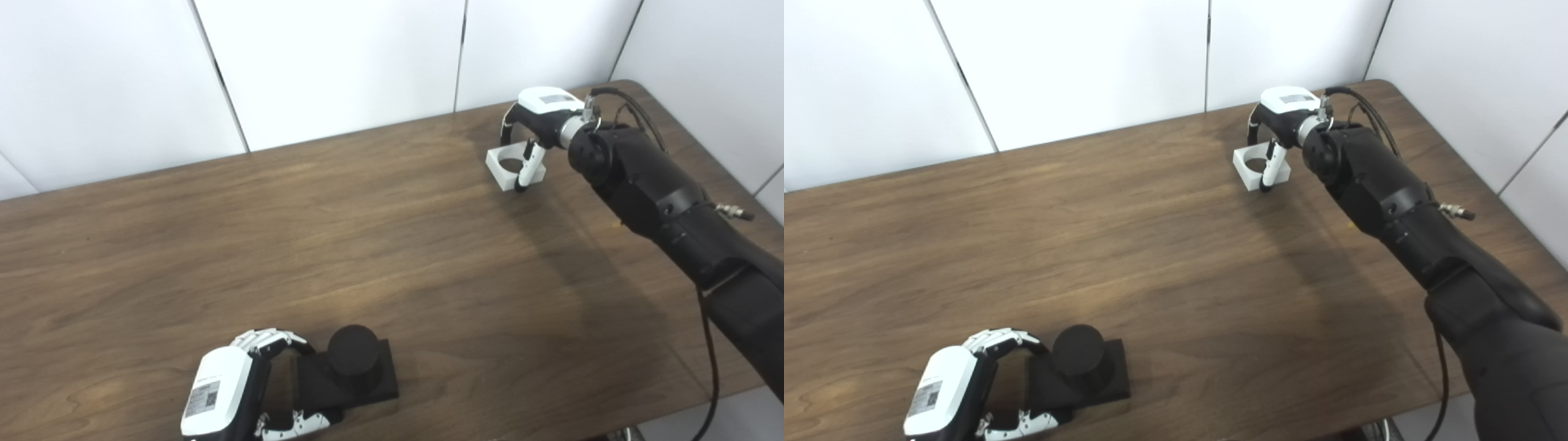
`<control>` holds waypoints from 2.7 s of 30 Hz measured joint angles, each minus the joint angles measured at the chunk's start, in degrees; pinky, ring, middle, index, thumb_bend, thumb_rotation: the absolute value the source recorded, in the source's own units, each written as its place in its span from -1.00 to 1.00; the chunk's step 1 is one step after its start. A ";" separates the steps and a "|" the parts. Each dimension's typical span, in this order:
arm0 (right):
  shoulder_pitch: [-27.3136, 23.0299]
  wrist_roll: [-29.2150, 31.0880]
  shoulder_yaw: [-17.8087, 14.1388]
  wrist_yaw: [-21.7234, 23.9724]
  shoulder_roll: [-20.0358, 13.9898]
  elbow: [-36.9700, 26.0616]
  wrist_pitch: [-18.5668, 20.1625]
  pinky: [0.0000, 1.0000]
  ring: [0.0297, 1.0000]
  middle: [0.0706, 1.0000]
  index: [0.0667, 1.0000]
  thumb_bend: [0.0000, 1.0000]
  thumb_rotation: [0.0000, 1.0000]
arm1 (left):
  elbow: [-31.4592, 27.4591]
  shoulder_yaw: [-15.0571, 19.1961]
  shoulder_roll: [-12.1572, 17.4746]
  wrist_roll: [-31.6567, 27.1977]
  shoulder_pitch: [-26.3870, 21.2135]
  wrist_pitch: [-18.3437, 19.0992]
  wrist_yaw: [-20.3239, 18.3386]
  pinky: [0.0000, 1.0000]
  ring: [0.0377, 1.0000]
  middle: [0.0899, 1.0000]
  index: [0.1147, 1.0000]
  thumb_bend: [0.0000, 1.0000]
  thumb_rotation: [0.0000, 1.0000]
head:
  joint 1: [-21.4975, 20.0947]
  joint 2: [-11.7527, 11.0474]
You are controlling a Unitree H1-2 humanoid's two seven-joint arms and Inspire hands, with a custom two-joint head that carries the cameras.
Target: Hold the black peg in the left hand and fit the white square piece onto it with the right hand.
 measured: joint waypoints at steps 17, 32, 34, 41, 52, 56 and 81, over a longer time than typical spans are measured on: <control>0.18 -0.58 -0.02 -0.79 -0.05 0.24 -2.29 0.65 0.71 0.52 -0.10 0.04 -0.75 | -0.19 0.02 -0.14 -0.02 -0.01 0.12 -0.29 0.64 0.51 0.34 -0.17 0.04 -0.91 | 0.35 -0.09; 3.87 0.45 -2.57 7.35 -2.29 -24.05 -1.97 0.69 0.74 0.50 -0.10 0.05 -0.74 | 0.43 0.13 -1.26 1.08 -0.39 0.14 -0.20 0.64 0.51 0.34 -0.17 0.04 -0.90 | 4.12 -0.88; 3.91 0.98 -3.17 10.90 -3.08 -30.99 -1.54 0.66 0.73 0.51 -0.10 0.05 -0.74 | 0.88 0.11 -1.66 1.54 -0.52 0.13 -0.07 0.65 0.52 0.34 -0.17 0.04 -0.90 | 4.83 -0.79; 4.83 2.81 -3.34 20.87 -2.81 -47.09 -0.76 0.63 0.72 0.49 -0.11 0.05 -0.74 | 1.53 -0.20 -2.76 2.69 -0.89 0.42 0.10 0.65 0.52 0.34 -0.17 0.04 -0.90 | 7.73 -0.26; 4.86 6.13 -1.48 32.73 5.32 -61.03 5.03 0.60 0.69 0.45 -0.11 0.05 -0.74 | 2.19 -1.70 -4.31 4.55 -2.00 2.27 0.13 0.65 0.53 0.36 -0.17 0.04 -0.90 | 11.16 0.62; 5.47 6.30 -0.12 34.60 7.46 -63.27 5.23 0.60 0.67 0.45 -0.11 0.05 -0.74 | 2.19 -2.03 -4.37 4.76 -2.10 2.52 0.16 0.64 0.53 0.36 -0.17 0.04 -0.90 | 11.69 0.88; 10.36 2.54 3.76 36.64 13.28 -63.48 4.33 0.72 0.71 0.47 -0.11 0.05 -0.74 | 2.00 -3.47 -4.79 5.95 -2.48 4.48 0.18 0.62 0.54 0.36 -0.17 0.04 -0.90 | 12.22 2.02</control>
